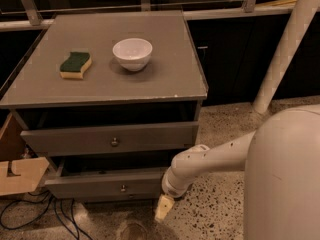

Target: Open middle drawer

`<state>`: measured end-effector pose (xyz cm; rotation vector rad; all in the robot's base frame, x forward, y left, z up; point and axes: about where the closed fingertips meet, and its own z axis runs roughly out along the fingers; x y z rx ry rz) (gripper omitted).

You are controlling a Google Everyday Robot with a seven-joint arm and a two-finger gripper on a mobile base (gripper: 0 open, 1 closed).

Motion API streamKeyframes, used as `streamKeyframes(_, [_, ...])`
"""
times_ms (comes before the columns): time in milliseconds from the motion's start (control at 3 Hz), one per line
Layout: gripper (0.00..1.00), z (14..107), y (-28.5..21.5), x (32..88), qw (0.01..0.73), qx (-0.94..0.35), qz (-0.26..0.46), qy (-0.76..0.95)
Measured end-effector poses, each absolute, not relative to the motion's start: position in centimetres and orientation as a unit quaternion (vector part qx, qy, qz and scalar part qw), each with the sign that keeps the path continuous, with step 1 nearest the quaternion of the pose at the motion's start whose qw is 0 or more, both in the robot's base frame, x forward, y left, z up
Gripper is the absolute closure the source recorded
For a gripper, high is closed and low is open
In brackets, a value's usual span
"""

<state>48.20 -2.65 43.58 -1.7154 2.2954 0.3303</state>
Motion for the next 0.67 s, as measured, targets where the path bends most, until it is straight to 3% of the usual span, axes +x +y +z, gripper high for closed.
streamKeyframes(667, [0.00, 42.09, -0.07, 49.36, 0.112, -0.618, 0.103, 0.771])
